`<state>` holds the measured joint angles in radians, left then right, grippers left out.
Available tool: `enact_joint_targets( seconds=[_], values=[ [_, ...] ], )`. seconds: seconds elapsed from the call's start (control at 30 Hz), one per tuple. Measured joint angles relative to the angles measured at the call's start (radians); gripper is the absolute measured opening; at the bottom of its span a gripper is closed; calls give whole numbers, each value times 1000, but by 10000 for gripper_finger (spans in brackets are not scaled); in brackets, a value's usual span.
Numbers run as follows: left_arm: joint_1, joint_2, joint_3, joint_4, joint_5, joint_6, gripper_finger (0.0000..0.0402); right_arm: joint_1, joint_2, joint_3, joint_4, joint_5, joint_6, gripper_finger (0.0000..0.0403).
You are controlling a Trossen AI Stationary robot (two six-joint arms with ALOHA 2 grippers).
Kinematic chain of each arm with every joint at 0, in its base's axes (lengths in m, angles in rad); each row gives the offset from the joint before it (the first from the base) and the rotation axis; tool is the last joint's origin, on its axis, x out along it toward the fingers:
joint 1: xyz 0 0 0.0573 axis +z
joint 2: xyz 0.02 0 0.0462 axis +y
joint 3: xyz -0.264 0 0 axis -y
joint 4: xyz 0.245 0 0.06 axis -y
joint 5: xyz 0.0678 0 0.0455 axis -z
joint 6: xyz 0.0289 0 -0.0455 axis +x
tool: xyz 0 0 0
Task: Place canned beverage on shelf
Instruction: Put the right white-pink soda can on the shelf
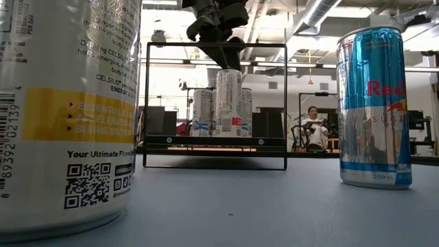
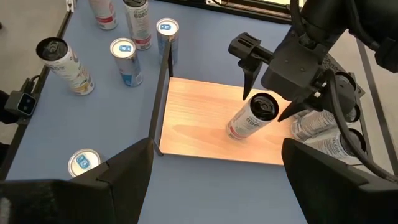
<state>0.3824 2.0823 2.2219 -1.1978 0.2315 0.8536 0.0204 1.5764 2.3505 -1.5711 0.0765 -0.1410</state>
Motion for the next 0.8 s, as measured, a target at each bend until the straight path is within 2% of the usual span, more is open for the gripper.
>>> enact_joint_targets(
  seconds=[0.2,0.43,0.6,0.8],
  values=[
    [0,0,0,4,22,0,303,0,0,0,0,0,-2,338],
    [-1,15,-31,27,-10,-5,302,0,0,0,0,0,-2,338],
    [-8,15,-69,18,-87,-1,302,0,0,0,0,0,1,338],
    [-8,15,-69,11,-74,2,295,0,0,0,0,0,1,338]
  ],
)
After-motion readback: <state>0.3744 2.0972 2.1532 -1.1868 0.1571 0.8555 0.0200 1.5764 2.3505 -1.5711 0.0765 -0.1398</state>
